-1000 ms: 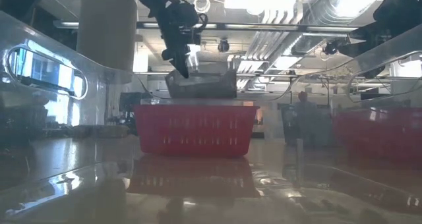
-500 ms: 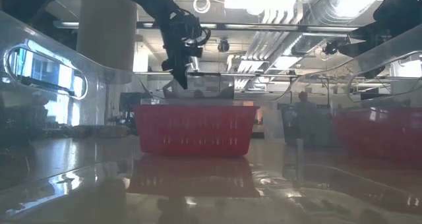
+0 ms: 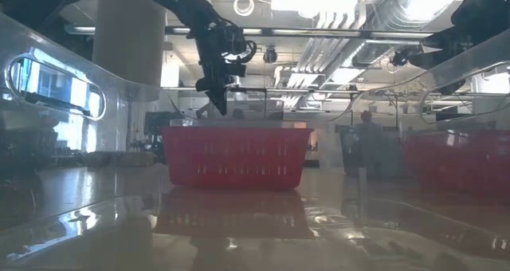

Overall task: Stack baskets by color
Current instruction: Stack the bottom black bin on the left black bin

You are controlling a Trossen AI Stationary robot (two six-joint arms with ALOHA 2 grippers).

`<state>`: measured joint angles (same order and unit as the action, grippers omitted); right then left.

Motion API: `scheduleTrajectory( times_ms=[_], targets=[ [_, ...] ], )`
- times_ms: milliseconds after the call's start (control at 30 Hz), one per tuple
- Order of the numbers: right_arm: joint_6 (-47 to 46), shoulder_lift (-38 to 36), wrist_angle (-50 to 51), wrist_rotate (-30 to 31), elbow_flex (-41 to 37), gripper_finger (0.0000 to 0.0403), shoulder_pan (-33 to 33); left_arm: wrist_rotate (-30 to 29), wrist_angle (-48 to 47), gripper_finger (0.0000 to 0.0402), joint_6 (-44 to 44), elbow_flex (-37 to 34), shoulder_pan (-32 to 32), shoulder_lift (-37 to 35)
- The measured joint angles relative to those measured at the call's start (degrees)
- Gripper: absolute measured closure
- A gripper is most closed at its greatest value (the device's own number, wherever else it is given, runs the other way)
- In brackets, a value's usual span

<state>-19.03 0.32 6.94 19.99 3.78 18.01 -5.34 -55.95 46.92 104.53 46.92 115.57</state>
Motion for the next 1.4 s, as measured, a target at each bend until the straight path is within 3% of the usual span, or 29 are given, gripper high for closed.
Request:
scheduleTrajectory(
  times_ms=[533,667,933,1200,1400],
  targets=[
    [0.0,0.0,0.0,0.0,0.0,0.0243,0.0,-1.6,0.3,0.0320,1.4,0.0,-0.9,0.0],
    [0.0,0.0,0.0,0.1,0.0,0.0243,0.0,-3.2,0.4,0.0331,1.5,0.0,-0.8,0.0],
    [0.0,0.0,0.0,0.1,0.0,0.0243,0.0,-2.7,0.3,0.0396,1.6,0.0,-0.9,0.0],
    [-0.2,0.0,0.0,0.1,0.0,0.0243,0.0,-2.0,0.0,0.0401,1.6,0.3,-0.8,0.0],
    [-0.2,0.0,0.0,0.1,0.0,0.0243,0.0,2.2,-1.5,0.0401,1.1,4.7,-0.3,-0.1]
  ],
)
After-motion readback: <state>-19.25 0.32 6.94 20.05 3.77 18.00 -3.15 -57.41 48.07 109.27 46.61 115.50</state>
